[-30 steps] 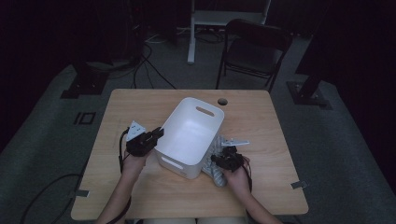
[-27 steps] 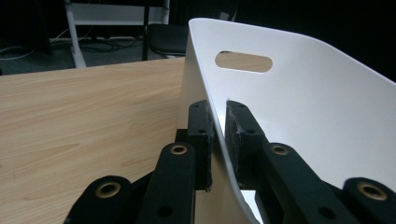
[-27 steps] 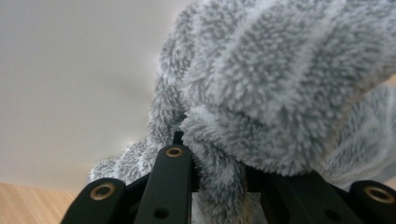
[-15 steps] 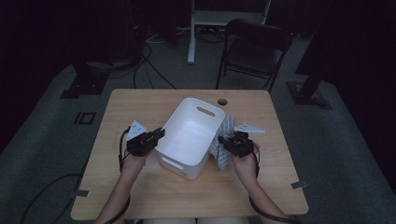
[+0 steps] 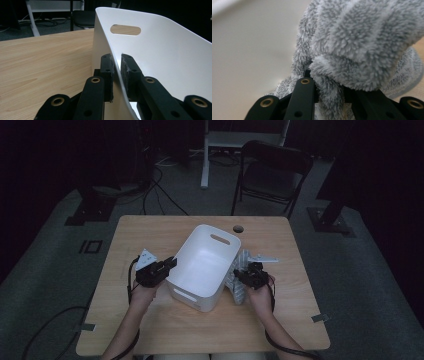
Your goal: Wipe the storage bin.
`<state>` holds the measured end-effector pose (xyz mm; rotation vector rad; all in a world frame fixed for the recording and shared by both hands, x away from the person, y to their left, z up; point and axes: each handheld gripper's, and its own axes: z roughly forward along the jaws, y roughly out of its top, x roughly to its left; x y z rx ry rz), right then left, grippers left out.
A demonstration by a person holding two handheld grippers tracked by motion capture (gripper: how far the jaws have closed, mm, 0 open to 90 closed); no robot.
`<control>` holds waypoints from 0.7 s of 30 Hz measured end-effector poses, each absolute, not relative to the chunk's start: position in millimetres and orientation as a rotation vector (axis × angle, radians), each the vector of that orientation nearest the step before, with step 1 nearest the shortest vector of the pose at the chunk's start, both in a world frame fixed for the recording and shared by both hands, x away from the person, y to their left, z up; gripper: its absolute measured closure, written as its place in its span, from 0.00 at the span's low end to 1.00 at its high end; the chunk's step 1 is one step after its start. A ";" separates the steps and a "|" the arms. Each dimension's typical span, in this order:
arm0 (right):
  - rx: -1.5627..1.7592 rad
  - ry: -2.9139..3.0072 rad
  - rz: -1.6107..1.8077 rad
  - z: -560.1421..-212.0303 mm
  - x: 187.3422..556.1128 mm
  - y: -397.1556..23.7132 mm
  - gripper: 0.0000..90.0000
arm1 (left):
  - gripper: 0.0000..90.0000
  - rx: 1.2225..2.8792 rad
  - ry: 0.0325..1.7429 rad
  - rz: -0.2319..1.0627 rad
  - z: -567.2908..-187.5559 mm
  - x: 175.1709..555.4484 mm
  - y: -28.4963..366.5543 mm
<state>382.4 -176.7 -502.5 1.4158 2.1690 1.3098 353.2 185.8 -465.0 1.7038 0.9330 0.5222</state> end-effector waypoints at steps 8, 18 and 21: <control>1.462 2.224 1.205 -532.3 391.1 -171.4 0.86 | 0.90 1.691 0.940 0.511 -465.5 354.1 186.9; 1.385 2.156 1.354 -498.4 385.5 -182.7 0.86 | 0.90 1.691 0.947 0.546 -465.3 353.4 185.1; 1.339 2.096 1.402 -475.0 388.4 -189.9 0.86 | 0.90 1.707 0.933 0.531 -464.7 354.3 185.2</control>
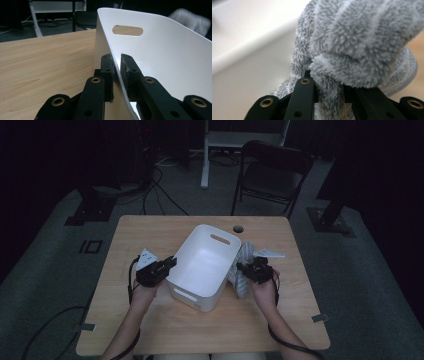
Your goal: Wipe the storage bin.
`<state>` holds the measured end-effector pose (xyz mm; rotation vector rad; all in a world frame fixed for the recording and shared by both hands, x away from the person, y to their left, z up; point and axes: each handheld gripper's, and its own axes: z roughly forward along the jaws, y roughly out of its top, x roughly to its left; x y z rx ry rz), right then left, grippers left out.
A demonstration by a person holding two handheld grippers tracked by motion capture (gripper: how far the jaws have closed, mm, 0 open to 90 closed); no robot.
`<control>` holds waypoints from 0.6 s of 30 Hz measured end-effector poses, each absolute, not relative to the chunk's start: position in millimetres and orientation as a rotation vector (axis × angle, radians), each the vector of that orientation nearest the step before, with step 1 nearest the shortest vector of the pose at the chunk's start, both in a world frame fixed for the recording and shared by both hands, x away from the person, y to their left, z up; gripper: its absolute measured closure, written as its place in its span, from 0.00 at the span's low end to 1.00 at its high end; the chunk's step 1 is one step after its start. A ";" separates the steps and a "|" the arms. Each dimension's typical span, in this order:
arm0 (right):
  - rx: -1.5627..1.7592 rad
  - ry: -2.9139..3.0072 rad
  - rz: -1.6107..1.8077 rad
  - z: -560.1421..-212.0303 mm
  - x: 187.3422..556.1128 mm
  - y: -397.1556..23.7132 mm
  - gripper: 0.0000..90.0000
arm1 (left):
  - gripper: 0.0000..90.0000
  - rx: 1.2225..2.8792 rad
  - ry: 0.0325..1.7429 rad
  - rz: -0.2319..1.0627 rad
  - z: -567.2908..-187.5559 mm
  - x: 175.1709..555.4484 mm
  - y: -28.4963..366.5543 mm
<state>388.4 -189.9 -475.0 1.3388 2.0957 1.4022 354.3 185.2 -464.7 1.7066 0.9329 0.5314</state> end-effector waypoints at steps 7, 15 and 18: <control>1.383 2.051 1.421 -461.6 408.9 -199.3 0.86 | 0.90 1.710 0.907 0.524 -465.2 354.7 185.2; 1.434 2.088 1.342 -484.2 417.5 -196.4 0.86 | 0.90 1.713 0.910 0.539 -464.9 354.1 183.5; 1.454 2.102 1.323 -492.9 420.4 -196.1 0.86 | 0.91 1.710 0.911 0.539 -465.0 354.1 182.8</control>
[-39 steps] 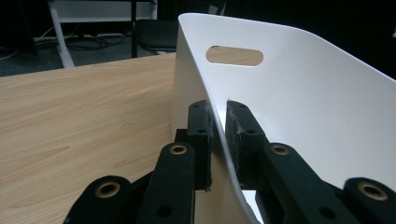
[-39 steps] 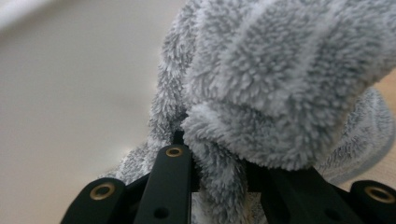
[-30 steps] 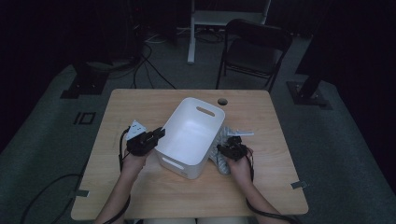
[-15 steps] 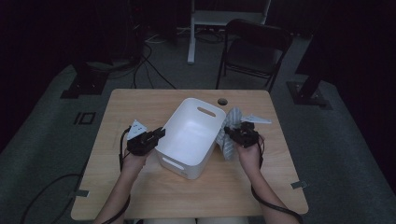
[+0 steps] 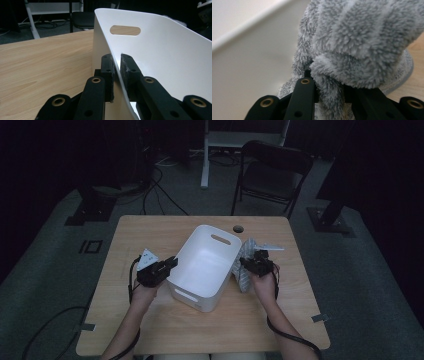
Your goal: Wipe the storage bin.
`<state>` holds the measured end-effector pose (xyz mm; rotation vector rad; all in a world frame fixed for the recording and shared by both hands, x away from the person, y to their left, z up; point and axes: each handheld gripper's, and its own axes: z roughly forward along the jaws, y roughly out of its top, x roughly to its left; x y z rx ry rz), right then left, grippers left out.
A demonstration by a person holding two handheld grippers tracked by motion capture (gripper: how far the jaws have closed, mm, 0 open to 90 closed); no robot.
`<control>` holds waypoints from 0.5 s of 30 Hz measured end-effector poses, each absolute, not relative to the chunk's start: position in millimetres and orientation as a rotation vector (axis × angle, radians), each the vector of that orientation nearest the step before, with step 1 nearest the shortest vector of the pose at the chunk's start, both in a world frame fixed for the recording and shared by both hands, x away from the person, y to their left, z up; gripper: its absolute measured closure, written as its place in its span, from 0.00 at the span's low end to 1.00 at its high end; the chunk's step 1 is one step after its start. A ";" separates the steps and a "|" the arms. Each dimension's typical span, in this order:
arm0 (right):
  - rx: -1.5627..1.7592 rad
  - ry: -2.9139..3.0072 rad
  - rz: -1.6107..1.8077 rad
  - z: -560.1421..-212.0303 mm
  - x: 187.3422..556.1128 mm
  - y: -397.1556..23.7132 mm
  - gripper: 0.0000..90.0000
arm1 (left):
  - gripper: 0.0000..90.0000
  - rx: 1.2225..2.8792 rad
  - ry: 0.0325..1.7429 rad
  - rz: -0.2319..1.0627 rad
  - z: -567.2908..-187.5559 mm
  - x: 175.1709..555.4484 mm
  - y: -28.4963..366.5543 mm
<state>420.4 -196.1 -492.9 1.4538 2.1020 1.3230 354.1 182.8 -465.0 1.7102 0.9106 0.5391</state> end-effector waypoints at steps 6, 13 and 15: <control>1.484 2.142 1.285 -508.1 426.1 -195.4 0.87 | 0.90 1.715 0.907 0.532 -464.7 354.6 182.7; 1.530 2.236 1.265 -534.8 433.3 -196.5 0.86 | 0.90 1.715 0.927 0.536 -464.0 355.1 182.0; 1.511 2.241 1.245 -532.7 432.2 -196.1 0.86 | 0.90 1.709 0.938 0.541 -464.1 354.8 181.8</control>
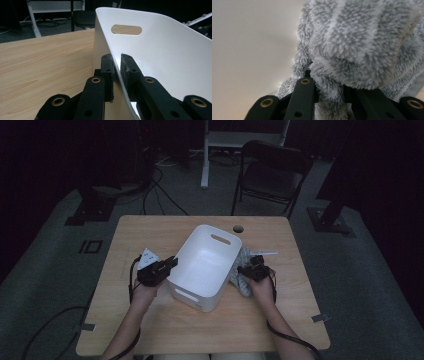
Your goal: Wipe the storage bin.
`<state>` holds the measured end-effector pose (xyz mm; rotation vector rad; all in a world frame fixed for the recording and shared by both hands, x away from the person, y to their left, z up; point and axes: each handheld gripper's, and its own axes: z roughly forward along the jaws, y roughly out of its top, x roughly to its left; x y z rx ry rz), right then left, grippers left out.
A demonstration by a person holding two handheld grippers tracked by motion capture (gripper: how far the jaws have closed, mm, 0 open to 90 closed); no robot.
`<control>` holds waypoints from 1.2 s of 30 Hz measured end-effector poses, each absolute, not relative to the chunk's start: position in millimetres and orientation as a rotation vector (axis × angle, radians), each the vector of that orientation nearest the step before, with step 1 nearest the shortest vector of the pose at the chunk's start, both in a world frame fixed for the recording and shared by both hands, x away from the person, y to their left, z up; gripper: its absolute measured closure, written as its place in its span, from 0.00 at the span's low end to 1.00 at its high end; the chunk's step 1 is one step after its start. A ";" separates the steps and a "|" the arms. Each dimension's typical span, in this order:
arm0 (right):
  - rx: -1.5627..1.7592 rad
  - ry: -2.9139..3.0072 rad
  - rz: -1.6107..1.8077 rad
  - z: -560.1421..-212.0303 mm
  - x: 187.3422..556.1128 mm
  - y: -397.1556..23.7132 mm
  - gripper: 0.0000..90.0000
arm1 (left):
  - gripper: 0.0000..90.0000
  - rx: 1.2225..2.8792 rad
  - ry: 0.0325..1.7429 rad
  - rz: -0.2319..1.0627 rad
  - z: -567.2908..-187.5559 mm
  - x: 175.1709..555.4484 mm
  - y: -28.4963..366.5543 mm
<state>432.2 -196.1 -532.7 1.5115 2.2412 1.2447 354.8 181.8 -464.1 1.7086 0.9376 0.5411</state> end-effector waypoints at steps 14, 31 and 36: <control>1.452 2.051 1.332 -478.0 402.8 -253.6 0.86 | 0.90 1.685 0.949 0.531 -465.4 354.9 182.0; 1.643 1.994 1.120 -508.1 439.4 -274.5 0.56 | 0.90 1.682 0.951 0.523 -465.6 354.9 182.5; 1.637 1.972 1.143 -501.1 438.0 -276.1 0.38 | 0.89 1.684 0.953 0.514 -465.6 354.8 182.8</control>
